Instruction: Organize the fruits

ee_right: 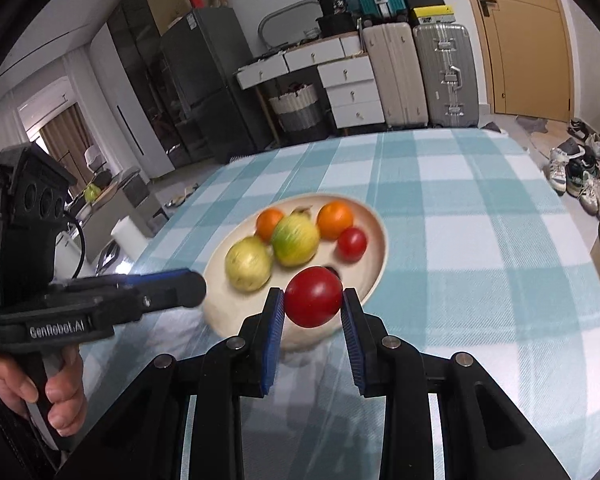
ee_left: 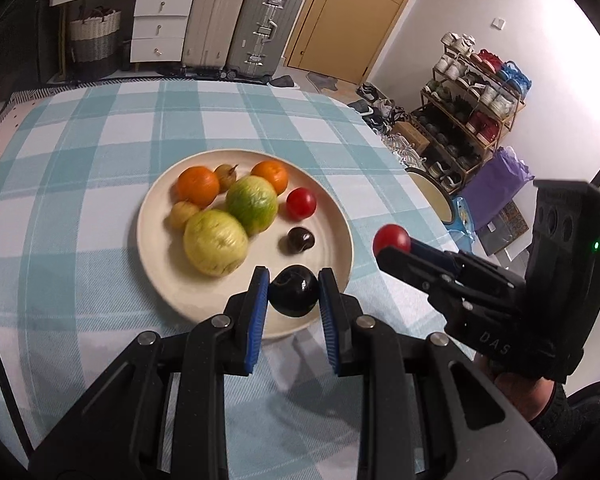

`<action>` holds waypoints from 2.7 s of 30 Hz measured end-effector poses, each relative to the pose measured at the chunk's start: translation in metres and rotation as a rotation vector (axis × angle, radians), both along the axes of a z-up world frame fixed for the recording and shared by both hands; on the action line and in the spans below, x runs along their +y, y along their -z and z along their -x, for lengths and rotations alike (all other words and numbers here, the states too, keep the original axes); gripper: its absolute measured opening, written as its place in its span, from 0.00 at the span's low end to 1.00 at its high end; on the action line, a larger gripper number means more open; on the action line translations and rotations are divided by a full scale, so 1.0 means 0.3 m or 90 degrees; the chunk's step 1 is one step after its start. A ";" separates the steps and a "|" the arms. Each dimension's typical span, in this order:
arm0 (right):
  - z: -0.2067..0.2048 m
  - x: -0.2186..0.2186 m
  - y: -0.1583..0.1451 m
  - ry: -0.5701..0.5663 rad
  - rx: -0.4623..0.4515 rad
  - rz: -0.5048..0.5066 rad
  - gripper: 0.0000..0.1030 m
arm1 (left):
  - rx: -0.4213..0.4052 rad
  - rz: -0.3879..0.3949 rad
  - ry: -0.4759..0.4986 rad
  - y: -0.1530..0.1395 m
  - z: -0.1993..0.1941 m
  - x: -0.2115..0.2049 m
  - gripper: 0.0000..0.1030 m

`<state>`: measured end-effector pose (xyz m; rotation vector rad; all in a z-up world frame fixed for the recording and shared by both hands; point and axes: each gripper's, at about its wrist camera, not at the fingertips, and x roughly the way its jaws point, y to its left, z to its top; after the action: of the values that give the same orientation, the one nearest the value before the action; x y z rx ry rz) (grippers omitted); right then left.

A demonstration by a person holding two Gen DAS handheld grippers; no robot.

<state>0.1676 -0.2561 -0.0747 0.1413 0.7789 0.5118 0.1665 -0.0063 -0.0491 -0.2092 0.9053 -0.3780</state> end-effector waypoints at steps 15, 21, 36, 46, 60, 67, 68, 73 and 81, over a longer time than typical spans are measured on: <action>-0.145 0.011 0.036 -0.015 0.025 0.009 0.29 | 0.025 -0.021 0.001 0.053 -0.161 -0.060 0.22; -0.187 0.005 0.060 -0.013 0.041 -0.002 0.29 | 0.031 -0.027 0.001 0.075 -0.200 -0.067 0.22; -0.234 0.024 0.099 -0.017 0.064 -0.009 0.35 | 0.017 -0.008 -0.002 0.111 -0.246 -0.064 0.22; -0.178 -0.017 0.000 0.018 0.012 -0.013 0.53 | -0.027 0.013 -0.026 0.039 -0.179 0.010 0.27; 0.038 -0.050 -0.162 0.059 -0.102 -0.032 0.88 | -0.158 -0.016 -0.127 -0.141 0.087 0.138 0.79; 0.137 -0.027 -0.200 0.056 -0.150 -0.036 0.96 | -0.202 -0.073 -0.172 -0.176 0.203 0.149 0.99; 0.153 -0.023 -0.207 0.057 -0.163 -0.035 0.98 | -0.207 -0.075 -0.182 -0.181 0.223 0.153 0.99; 0.212 -0.013 -0.227 0.063 -0.200 -0.013 1.00 | -0.238 -0.076 -0.208 -0.200 0.303 0.173 0.99; 0.303 -0.017 -0.230 0.111 -0.335 0.019 1.00 | -0.283 -0.093 -0.234 -0.183 0.353 0.179 0.99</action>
<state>0.0767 -0.2613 -0.0056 0.0410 0.2570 0.3483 0.0605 0.0475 0.0057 -0.1452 0.4395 -0.0102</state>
